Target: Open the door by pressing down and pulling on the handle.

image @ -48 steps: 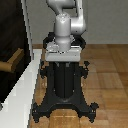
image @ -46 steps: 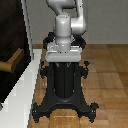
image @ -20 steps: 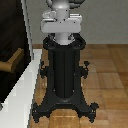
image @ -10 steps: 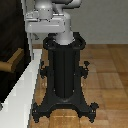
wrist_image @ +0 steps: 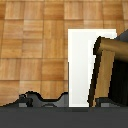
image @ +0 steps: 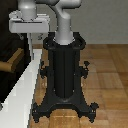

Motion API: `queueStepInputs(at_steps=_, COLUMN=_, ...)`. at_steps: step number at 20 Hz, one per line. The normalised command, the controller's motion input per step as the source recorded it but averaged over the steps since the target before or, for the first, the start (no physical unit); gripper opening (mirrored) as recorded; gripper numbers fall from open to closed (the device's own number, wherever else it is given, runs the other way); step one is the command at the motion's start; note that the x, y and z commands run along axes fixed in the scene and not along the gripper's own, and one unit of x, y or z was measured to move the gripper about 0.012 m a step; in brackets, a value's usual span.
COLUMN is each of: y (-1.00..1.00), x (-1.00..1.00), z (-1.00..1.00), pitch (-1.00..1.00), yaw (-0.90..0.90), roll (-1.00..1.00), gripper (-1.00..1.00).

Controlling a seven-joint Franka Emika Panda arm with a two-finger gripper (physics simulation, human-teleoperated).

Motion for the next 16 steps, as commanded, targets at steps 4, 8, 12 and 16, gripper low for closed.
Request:
queueStepInputs(at_steps=4, y=-0.50, x=0.00, z=0.00, pitch=0.00, yaw=0.00, roll=0.00, gripper=1.00)
queueStepInputs(at_steps=8, y=-0.75, x=0.00, z=0.00, pitch=0.00, yaw=0.00, roll=0.00, gripper=1.00)
queueStepInputs(at_steps=12, y=-0.50, x=0.00, z=0.00, pitch=0.00, yaw=-0.04, roll=0.00, gripper=1.00)
queueStepInputs(at_steps=16, y=0.00, x=0.00, z=0.00, pitch=0.00, yaw=-0.08, roll=0.00, gripper=1.00)
